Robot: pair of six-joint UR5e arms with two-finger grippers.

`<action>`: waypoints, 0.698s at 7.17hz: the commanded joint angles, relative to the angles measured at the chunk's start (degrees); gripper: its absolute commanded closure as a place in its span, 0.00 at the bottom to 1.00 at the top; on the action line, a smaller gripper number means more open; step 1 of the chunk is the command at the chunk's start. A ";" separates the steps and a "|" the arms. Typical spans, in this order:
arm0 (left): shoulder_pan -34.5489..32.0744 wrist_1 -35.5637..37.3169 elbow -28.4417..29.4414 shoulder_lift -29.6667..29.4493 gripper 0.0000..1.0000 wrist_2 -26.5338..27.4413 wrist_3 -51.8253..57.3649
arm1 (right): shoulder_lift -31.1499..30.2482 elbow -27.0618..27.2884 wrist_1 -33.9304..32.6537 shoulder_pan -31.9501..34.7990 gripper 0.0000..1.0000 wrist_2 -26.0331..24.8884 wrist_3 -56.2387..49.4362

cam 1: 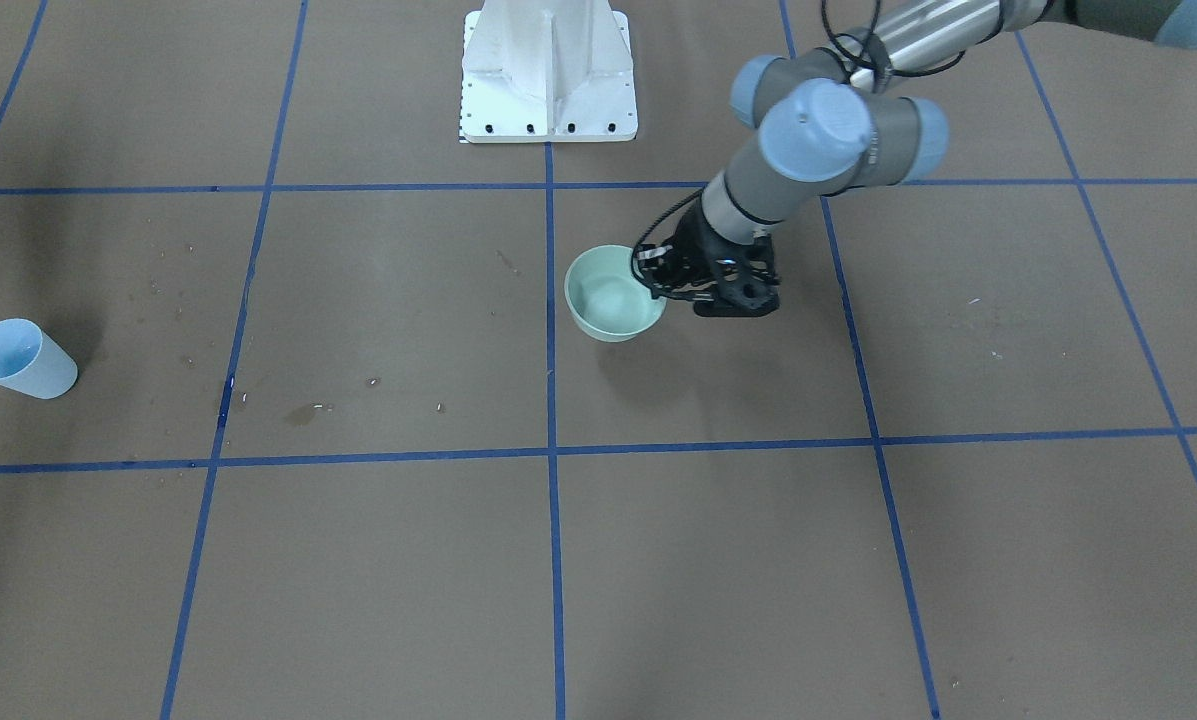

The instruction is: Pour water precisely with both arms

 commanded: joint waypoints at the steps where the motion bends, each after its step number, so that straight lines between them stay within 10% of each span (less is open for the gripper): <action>1: 3.96 2.84 5.06 -6.43 1.00 3.93 -0.66 | -0.01 -0.03 0.00 -0.07 0.01 -0.02 0.03; 5: 5.46 2.75 5.96 -6.35 1.00 4.30 -0.66 | -0.10 -0.11 0.00 -0.24 0.01 -0.02 0.03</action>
